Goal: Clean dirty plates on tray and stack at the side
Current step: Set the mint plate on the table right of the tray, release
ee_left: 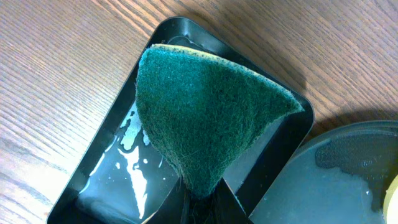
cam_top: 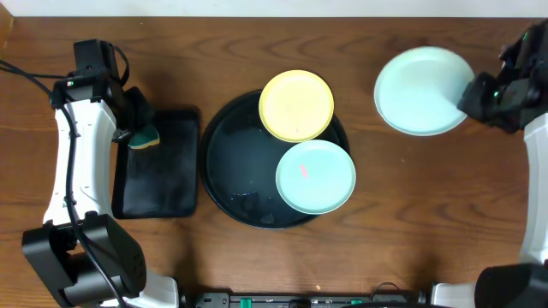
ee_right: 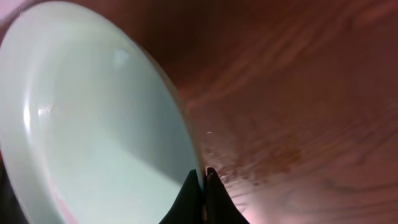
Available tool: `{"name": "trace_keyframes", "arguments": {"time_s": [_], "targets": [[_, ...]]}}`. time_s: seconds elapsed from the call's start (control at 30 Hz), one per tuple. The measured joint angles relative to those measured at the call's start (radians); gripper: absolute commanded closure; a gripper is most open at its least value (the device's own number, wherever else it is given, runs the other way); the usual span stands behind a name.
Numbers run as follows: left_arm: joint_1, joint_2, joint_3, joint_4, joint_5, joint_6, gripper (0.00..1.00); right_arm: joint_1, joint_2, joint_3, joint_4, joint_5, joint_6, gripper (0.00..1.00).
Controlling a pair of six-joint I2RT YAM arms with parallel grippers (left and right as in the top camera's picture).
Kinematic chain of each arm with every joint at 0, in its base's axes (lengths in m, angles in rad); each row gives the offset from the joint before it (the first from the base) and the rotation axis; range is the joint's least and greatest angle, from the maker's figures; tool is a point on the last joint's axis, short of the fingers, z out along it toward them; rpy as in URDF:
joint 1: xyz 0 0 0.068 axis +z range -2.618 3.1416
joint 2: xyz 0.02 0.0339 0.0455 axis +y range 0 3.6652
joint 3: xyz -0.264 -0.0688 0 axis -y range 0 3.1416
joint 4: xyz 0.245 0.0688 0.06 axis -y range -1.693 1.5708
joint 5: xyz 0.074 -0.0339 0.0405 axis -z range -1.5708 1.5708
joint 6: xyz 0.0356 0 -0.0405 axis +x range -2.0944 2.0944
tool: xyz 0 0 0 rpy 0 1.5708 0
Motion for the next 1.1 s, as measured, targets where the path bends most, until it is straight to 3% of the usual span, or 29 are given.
{"name": "trace_keyframes", "arguments": {"time_s": [0.47,0.67,0.9,1.1], "targets": [[0.0,0.0,0.0,0.0,0.0,0.0,0.93,-0.008,0.014,-0.557,0.482,0.003,0.003,0.99],[0.0,0.0,0.0,0.0,0.0,0.0,0.92,-0.008,0.014,-0.682,0.61,0.004,0.006,0.85],[0.0,0.0,0.0,0.0,0.0,0.0,0.92,-0.008,0.014,-0.692,0.617,-0.031,-0.031,0.7],[0.0,0.0,0.0,0.0,0.0,0.0,0.92,0.001,0.015,-0.555,0.417,-0.118,-0.075,0.66]]}}
